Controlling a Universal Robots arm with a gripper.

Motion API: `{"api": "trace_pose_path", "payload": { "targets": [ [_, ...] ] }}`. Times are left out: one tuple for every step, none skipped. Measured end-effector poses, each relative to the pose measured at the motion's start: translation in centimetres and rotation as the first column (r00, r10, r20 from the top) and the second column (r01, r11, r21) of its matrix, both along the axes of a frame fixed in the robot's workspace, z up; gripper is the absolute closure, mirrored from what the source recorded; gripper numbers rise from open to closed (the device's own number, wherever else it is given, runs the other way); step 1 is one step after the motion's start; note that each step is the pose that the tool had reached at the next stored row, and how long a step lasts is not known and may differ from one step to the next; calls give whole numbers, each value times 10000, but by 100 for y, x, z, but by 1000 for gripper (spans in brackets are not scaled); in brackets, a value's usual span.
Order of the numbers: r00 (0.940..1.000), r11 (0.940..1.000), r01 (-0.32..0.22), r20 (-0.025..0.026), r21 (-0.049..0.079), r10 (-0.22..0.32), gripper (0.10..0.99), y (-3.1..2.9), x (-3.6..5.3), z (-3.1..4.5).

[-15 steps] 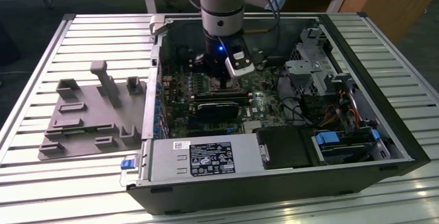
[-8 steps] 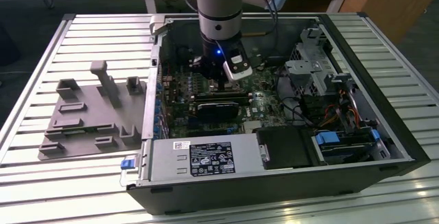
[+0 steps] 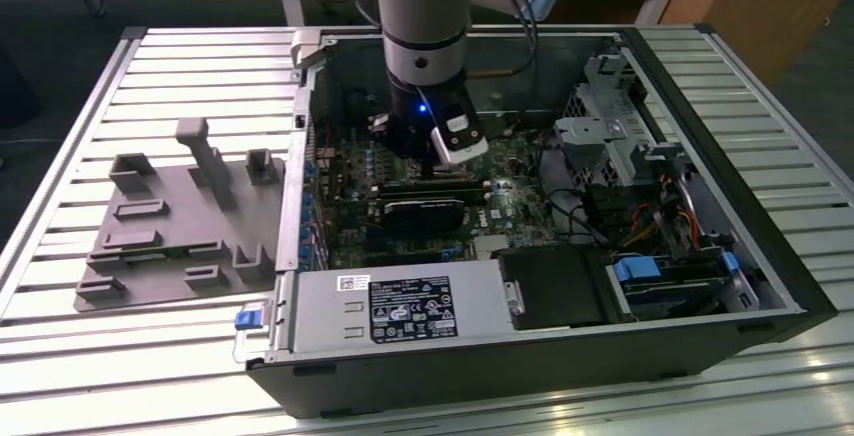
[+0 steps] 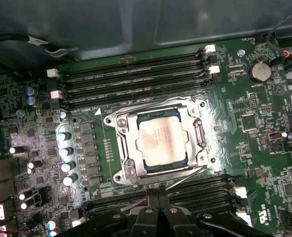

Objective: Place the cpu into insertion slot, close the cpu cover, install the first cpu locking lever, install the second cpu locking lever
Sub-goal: 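Install the second cpu locking lever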

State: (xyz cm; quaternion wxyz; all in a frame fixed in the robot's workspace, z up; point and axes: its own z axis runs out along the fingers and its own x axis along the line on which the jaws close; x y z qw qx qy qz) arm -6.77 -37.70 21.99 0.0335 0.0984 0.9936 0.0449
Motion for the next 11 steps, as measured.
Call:
{"api": "trace_pose_path", "payload": {
  "targets": [
    [10000, 10000, -20, 0, 55, 20, 980, -6, -7, -5],
    [10000, 9999, -40, 1, 111, 40, 980, -13, -15, -10],
    [10000, 9998, -61, 0, 167, 61, 980, -20, -23, -14],
    [10000, 9997, -76, 1, 216, 76, 980, -26, -29, -19],
    [10000, 9996, -90, 2, 265, 90, 980, -34, -35, -24],
    [9999, 9994, -104, 2, 316, 104, 980, -41, -40, -29],
    [9999, 9992, -119, 2, 371, 119, 980, -50, -46, -33],
    [9999, 9990, -135, 3, 426, 135, 980, -59, -51, -36],
    [9999, 9987, -149, 4, 483, 149, 980, -68, -56, -39],
    [9999, 9984, -164, 5, 533, 164, 980, -77, -61, -41],
    [9998, 9982, -183, 5, 572, 183, 980, -87, -65, -44]
  ]
}}
